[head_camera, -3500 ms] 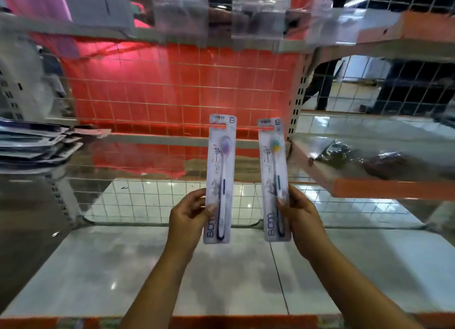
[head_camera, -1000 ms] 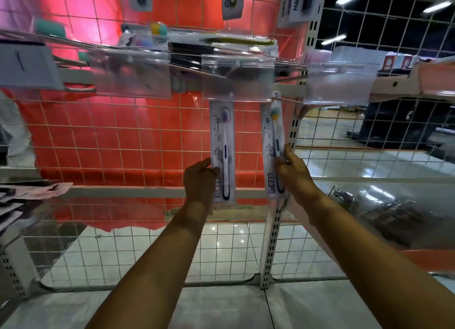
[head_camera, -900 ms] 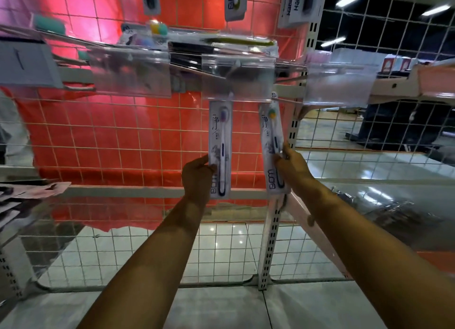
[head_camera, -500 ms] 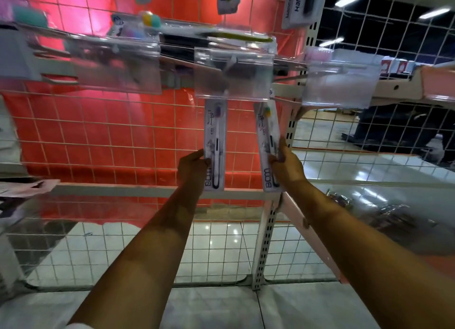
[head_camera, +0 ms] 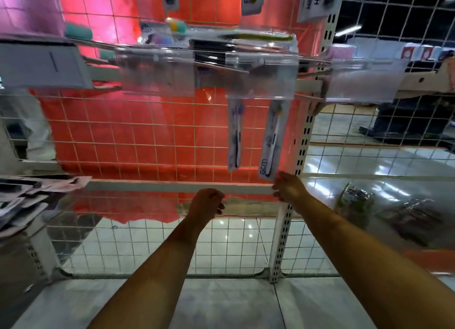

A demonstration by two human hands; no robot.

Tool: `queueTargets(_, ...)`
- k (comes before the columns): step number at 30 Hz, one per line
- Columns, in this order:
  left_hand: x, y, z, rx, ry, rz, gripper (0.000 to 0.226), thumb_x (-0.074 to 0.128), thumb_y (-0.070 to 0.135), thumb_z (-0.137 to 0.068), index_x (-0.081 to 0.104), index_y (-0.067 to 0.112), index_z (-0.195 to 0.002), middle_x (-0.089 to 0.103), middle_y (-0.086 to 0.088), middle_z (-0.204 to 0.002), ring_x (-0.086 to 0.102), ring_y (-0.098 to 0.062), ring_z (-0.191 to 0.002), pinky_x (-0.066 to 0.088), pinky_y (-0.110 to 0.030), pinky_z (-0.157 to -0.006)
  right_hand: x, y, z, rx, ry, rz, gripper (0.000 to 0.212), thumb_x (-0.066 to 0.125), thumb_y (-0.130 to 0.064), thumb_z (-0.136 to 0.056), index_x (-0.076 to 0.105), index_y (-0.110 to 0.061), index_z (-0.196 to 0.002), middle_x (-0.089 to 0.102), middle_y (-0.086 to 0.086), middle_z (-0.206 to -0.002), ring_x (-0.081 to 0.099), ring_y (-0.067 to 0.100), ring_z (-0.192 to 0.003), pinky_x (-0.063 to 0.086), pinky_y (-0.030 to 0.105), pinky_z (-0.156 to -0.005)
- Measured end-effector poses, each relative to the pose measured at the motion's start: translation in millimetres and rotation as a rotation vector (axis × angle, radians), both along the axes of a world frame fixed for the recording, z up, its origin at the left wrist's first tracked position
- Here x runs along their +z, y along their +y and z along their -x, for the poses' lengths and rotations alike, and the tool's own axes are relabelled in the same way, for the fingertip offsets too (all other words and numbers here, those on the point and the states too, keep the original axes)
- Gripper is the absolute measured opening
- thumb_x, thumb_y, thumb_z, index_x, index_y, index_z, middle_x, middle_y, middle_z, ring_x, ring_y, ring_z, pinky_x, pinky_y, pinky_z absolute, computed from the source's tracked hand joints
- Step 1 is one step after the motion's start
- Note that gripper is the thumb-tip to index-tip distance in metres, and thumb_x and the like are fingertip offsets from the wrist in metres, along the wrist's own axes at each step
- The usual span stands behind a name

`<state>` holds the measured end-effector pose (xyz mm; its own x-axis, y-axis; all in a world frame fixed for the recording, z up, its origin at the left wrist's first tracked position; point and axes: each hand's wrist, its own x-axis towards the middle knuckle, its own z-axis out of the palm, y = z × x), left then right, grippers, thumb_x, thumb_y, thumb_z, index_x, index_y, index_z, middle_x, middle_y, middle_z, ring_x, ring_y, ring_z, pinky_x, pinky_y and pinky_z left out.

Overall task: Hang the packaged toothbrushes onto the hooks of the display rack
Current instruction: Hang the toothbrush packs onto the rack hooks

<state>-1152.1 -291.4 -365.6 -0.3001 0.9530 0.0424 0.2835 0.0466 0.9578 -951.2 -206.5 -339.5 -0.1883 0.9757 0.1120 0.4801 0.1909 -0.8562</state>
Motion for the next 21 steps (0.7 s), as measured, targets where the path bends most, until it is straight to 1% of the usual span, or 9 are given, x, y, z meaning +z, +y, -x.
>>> queueTargets(2,8.3,-5.9,0.7,-0.007,0.083,-0.025,0.018,0.047,0.006,-0.095,0.061,-0.002,-0.102,0.059,-0.007,-0.072,0.055,-0.014,-0.060,0.044,-0.014,-0.047,-15.5,1.9,-9.1,0.013,-0.119,-0.004,0.008,0.057,-0.027,-0.089,0.061,-0.022,-0.094,0.065,0.000,-0.072,0.063,0.014,-0.065,0.047,0.024,-0.053)
queueTargets(4,18.6,-13.2,0.6,-0.001,0.175,-0.050,0.017,0.049,0.008,-0.095,0.063,0.002,-0.102,0.061,-0.008,-0.076,0.055,-0.013,-0.060,0.046,-0.017,-0.052,-24.0,4.1,-13.7,-0.021,-0.139,0.031,0.005,0.060,-0.033,-0.085,0.059,-0.028,-0.086,0.067,0.002,-0.078,0.065,0.019,-0.070,0.050,0.026,-0.052)
queueTargets(6,27.2,-21.8,0.4,-0.030,0.271,-0.075,0.016,0.047,0.010,-0.095,0.063,0.006,-0.099,0.062,-0.006,-0.078,0.056,-0.014,-0.062,0.047,-0.021,-0.058,-7.9,-16.4,-6.7,-0.043,-0.128,0.058,0.003,0.057,-0.030,-0.087,0.056,-0.027,-0.086,0.067,0.007,-0.085,0.064,0.020,-0.071,0.052,0.026,-0.053)
queueTargets(8,35.7,-34.3,-0.2,-0.056,0.371,-0.100,0.018,0.046,0.011,-0.096,0.063,0.007,-0.095,0.062,-0.008,-0.080,0.058,-0.020,-0.069,0.048,-0.028,-0.064,10.4,-44.3,0.1,-0.014,-0.212,0.070,0.015,0.051,-0.021,-0.092,0.060,-0.014,-0.100,0.065,0.018,-0.101,0.064,0.029,-0.084,0.053,0.035,-0.069)
queueTargets(10,41.4,-46.1,-0.8,-0.050,0.520,-0.134,0.020,0.046,0.012,-0.096,0.064,0.005,-0.096,0.065,-0.013,-0.090,0.060,-0.028,-0.082,0.049,-0.035,-0.075,18.6,-61.4,0.2,0.027,-0.350,0.065,0.030,0.046,-0.014,-0.093,0.057,-0.001,-0.117,0.059,0.022,-0.118,0.056,0.036,-0.110,0.047,0.033,-0.082)
queueTargets(13,45.2,-66.3,-6.5,-0.015,0.723,-0.076,0.021,0.046,0.015,-0.096,0.064,0.009,-0.106,0.063,-0.011,-0.106,0.058,-0.028,-0.091,0.046,-0.032,-0.082,22.6,-90.5,-1.0,-0.015,-0.456,0.008,0.042,0.048,-0.029,-0.088,0.054,-0.018,-0.127,0.052,0.003,-0.134,0.045,0.021,-0.124,0.034,0.020,-0.091)
queueTargets(16,40.1,-89.2,-14.4,0.009,0.847,-0.002,0.023,0.043,0.020,-0.097,0.061,0.016,-0.110,0.063,-0.007,-0.110,0.055,-0.022,-0.086,0.045,-0.029,-0.078,19.9,-121.7,1.2,0.039,-0.581,-0.059,0.041,0.045,-0.025,-0.093,0.049,-0.015,-0.133,0.044,0.006,-0.140,0.037,0.024,-0.131,0.027,0.030,-0.105)
queueTargets(18,29.9,-102.2,-15.1,0.019,0.895,-0.028,0.026,0.043,0.022,-0.097,0.061,0.016,-0.114,0.064,-0.008,-0.113,0.058,-0.025,-0.092,0.048,-0.030,-0.081,16.9,-138.1,8.4,0.069,-0.593,-0.104,0.039,0.045,-0.018,-0.094,0.048,-0.012,-0.133,0.047,0.011,-0.137,0.044,0.026,-0.124,0.034,0.033,-0.100)
queueTargets(21,22.3,-113.1,-6.0,0.062,0.907,-0.085,0.027,0.047,0.021,-0.095,0.061,0.012,-0.116,0.063,-0.012,-0.113,0.058,-0.029,-0.099,0.049,-0.034,-0.085,10.7,-146.0,23.2,0.134,-0.580,-0.186,0.033,0.046,-0.012,-0.093,0.054,-0.015,-0.124,0.058,0.009,-0.120,0.053,0.018,-0.094,0.044,0.025,-0.080)
